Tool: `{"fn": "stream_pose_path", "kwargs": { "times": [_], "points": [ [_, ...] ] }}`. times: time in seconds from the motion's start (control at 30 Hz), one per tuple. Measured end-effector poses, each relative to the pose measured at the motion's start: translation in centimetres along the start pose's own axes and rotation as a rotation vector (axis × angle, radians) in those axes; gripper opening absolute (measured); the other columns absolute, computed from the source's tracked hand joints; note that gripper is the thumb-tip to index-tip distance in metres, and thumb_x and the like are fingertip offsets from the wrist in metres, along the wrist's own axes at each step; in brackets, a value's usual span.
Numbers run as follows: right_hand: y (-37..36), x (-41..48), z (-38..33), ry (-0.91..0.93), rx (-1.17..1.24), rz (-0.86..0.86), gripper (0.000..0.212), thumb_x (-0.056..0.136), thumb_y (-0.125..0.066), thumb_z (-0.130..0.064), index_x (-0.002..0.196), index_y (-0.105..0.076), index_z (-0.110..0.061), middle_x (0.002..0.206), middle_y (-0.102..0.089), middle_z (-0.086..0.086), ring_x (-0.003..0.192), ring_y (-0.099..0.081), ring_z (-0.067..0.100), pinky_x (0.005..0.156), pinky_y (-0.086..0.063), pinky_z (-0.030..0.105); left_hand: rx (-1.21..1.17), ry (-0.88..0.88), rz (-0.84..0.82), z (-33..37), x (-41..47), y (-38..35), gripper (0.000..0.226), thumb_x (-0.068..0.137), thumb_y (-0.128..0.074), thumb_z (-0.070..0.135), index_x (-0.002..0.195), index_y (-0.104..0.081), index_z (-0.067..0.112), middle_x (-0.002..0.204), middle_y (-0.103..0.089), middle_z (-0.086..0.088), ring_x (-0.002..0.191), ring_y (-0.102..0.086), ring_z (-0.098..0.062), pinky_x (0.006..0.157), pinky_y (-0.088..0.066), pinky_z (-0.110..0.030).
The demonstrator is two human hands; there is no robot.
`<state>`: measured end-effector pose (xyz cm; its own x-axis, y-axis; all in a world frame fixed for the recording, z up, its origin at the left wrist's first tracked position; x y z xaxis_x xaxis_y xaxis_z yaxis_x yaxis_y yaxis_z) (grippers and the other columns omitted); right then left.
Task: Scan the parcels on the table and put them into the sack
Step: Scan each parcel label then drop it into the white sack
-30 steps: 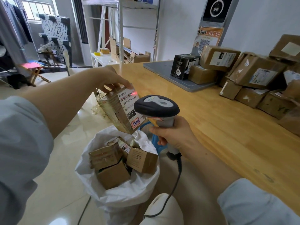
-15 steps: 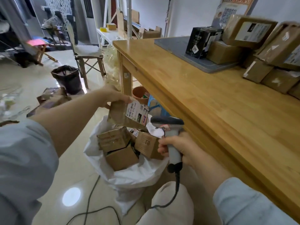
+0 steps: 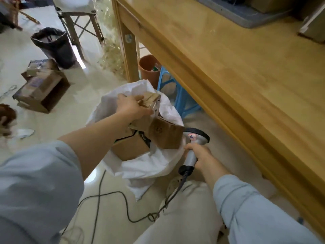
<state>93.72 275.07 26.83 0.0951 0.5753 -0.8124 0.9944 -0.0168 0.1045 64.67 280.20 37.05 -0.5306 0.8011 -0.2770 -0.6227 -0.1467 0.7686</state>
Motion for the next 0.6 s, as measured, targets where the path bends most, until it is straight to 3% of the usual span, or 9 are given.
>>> {"fn": "stream_pose_path", "kwargs": {
  "times": [0.1,0.27,0.33,0.47,0.53,0.6],
  "points": [
    [-0.3,1.2,0.8,-0.03,0.031,0.002,0.036,0.08,-0.066,0.003,0.114,-0.052,0.003,0.074,-0.054,0.014,0.061,-0.053,0.025,0.058,-0.047,0.036,0.025,0.043,-0.012,-1.1,0.5,-1.0,0.09,0.061,-0.082,0.054,0.139,-0.047,0.026,0.131,-0.027,-0.005,0.115,-0.037,-0.024,0.1,-0.045,-0.038],
    [-0.7,2.7,0.8,-0.032,0.013,0.042,0.05,0.076,-0.071,-0.002,0.121,-0.05,0.005,0.093,-0.056,0.02,0.085,-0.06,0.032,0.09,-0.052,0.045,0.064,0.002,-0.016,-2.6,0.8,-1.2,0.072,0.068,-0.081,0.05,0.132,-0.057,0.028,0.136,-0.027,-0.007,0.128,-0.027,-0.028,0.109,-0.037,-0.042],
    [-0.8,3.3,0.6,-0.007,0.05,0.044,0.048,0.074,-0.07,0.0,0.118,-0.052,0.004,0.096,-0.058,0.021,0.082,-0.06,0.031,0.088,-0.053,0.045,0.092,-0.011,0.01,-3.2,0.9,-1.3,0.072,0.068,-0.08,0.052,0.132,-0.056,0.029,0.141,-0.025,-0.008,0.131,-0.025,-0.03,0.109,-0.036,-0.043],
    [-1.3,4.9,1.3,-0.023,0.17,0.043,0.04,0.07,-0.068,-0.002,0.108,-0.055,-0.001,0.093,-0.061,0.02,0.074,-0.06,0.03,0.068,-0.054,0.039,0.118,-0.027,-0.001,-3.6,1.0,-2.4,0.068,0.071,-0.077,0.052,0.133,-0.055,0.032,0.148,-0.02,-0.011,0.136,-0.02,-0.034,0.112,-0.029,-0.045],
    [-1.8,6.0,2.7,-0.073,0.212,0.017,0.055,0.059,-0.072,-0.008,0.112,-0.057,-0.003,0.1,-0.063,0.019,0.083,-0.062,0.033,0.071,-0.054,0.037,0.111,-0.027,-0.003,-3.4,0.9,-2.8,0.064,0.073,-0.076,0.05,0.131,-0.057,0.03,0.146,-0.022,-0.011,0.133,-0.022,-0.035,0.112,-0.029,-0.044],
    [-2.1,8.6,4.8,-0.105,0.263,-0.01,0.08,0.042,-0.073,-0.009,0.12,-0.059,-0.004,0.114,-0.064,0.022,0.099,-0.063,0.039,0.082,-0.055,0.046,0.117,-0.02,-0.002,-3.4,0.9,-3.0,0.064,0.073,-0.077,0.049,0.13,-0.058,0.028,0.14,-0.025,-0.011,0.129,-0.025,-0.034,0.109,-0.032,-0.043]
  ]
}}
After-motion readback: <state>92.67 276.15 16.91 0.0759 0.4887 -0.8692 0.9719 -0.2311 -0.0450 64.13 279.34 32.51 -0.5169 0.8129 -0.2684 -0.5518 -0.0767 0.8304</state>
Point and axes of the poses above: each hand's wrist, its own x-axis towards the middle knuckle, its own y-axis out of the back of the hand, z = x × y, the point moved 10 cm from there along x, towards the middle knuckle
